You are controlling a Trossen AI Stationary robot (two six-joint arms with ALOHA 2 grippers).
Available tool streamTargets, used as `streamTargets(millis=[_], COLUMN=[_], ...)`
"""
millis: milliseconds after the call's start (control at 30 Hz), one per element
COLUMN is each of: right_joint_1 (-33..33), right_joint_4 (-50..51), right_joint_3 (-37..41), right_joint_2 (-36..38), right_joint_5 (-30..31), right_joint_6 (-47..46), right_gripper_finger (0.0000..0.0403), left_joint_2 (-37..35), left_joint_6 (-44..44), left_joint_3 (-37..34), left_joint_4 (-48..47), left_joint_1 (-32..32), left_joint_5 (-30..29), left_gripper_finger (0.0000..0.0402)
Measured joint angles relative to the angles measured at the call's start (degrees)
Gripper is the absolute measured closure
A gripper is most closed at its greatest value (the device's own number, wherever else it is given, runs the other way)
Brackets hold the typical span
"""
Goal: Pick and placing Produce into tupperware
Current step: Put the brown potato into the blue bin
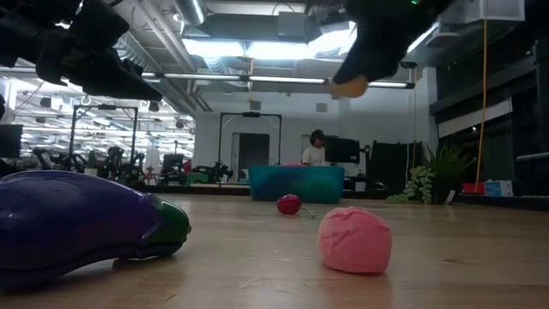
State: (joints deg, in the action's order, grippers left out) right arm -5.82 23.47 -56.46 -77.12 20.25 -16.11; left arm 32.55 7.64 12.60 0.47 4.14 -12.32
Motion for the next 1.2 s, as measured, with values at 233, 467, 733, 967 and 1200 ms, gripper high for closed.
streamTargets(millis=[233,467,733,967,1200], right_joint_1=[0.0,0.0,0.0,0.2,2.9], right_joint_4=[-13.1,-27.2,-38.9,-50.1,-57.7], right_joint_3=[12.4,23.4,32.1,39.2,43.5], right_joint_2=[9.9,17.4,23.8,26.5,26.8], right_joint_5=[0.4,0.5,0.3,-5.9,-14.7], right_joint_6=[3.2,7.6,11.8,13.8,16.1], right_gripper_finger=[0.0177,0.0177,0.0177,0.0177,0.0177], left_joint_2=[0.0,0.0,0.0,0.0,0.0], left_joint_6=[0.0,0.0,-2.9,-3.0,-4.5], left_joint_3=[0.0,0.0,0.0,0.0,0.0], left_joint_4=[0.0,0.0,0.0,0.1,0.8], left_joint_1=[0.0,0.0,0.1,0.1,0.1], left_joint_5=[0.0,0.0,0.0,0.0,0.0], left_gripper_finger=[0.0375,0.0389,0.0399,0.0383,0.0372])
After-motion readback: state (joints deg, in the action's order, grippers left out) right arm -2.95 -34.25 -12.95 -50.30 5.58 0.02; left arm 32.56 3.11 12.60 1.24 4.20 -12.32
